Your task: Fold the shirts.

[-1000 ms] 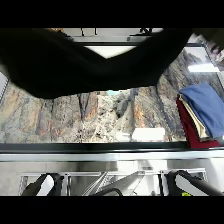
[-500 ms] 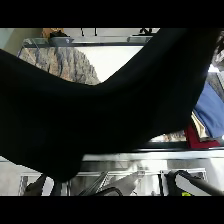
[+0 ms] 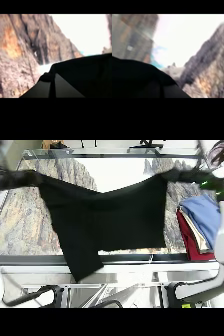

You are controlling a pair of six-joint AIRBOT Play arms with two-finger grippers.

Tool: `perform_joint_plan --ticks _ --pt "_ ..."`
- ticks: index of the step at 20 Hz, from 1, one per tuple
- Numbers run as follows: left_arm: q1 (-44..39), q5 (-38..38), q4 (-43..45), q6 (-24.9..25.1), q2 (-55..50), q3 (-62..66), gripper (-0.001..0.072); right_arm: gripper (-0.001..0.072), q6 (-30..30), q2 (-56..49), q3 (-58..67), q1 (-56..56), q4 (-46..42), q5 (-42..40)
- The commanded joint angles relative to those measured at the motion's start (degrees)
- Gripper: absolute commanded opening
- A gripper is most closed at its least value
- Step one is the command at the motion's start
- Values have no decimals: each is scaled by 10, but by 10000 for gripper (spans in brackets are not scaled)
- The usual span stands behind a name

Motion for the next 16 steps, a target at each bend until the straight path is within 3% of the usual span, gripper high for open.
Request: perform_joint_plan --ticks 1,5,8,16 --pt "-13 12 24 -6 -182 61 13 19 -5 -134 -17 1 16 -71" --pt "-13 -6 28 -28 -287 190 13 18 -21 -225 36 1 68 -87" --pt "-13 -49 75 -50 -320 249 12 19 -32 -237 56 3 67 -85" --pt "-13 -114 185 -89 -336 240 13 19 -29 -237 63 3 5 -85"
